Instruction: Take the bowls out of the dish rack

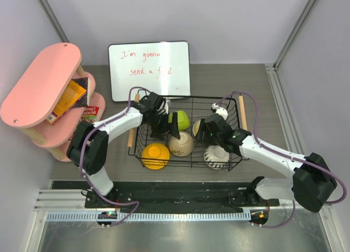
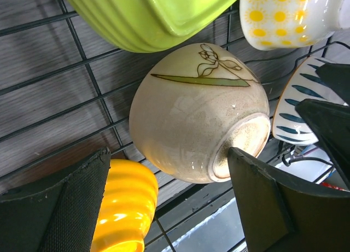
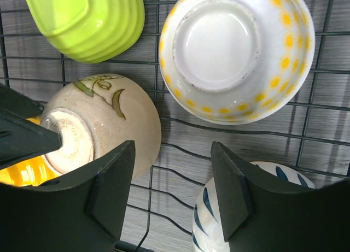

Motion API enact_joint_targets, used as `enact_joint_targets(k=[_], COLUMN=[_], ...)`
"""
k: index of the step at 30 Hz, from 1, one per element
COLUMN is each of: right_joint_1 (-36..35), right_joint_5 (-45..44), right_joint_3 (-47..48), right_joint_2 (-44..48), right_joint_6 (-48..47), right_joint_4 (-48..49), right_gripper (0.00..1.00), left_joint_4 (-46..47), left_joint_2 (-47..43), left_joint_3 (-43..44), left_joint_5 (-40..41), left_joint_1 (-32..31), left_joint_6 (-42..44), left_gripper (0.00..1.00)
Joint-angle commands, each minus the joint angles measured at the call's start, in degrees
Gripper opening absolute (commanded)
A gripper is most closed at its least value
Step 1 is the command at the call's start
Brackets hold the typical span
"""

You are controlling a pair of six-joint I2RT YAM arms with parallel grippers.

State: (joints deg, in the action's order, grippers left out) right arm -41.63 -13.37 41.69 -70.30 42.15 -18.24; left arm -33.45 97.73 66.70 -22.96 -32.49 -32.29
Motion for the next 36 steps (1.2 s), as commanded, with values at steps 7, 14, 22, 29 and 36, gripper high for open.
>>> enact_joint_targets(k=[7, 14, 22, 29, 36], right_joint_1=[-0.12, -0.3, -0.3, -0.3, -0.47], right_joint_5=[4.4, 4.31, 4.75, 5.19, 5.81], right_joint_3=[0.67, 0.41, -0.21, -0.21, -0.65], right_joint_2=[-2.03, -3.61, -5.2, -6.16, -6.34], right_joint_6=[0.21, 0.3, 1.0, 1.35, 1.97], right_joint_4=[4.79, 5.23, 6.63, 7.17, 8.31], right_gripper=[0.62, 0.61, 0.6, 0.59, 0.58], left_joint_4=[6.12, 8.48, 11.74, 12.62, 14.19], left_joint_2=[1.58, 4.13, 6.68, 8.26, 11.77], left_joint_3=[-1.74, -1.92, -3.5, -6.05, -6.58], left_joint_5=[-6.74, -9.9, -13.69, -12.02, -14.56], left_joint_1=[-0.03, -0.55, -0.82, -0.82, -0.82], left_joint_6=[0.48, 0.48, -0.14, 0.83, 0.74], left_gripper=[0.86, 0.86, 0.85, 0.85, 0.85])
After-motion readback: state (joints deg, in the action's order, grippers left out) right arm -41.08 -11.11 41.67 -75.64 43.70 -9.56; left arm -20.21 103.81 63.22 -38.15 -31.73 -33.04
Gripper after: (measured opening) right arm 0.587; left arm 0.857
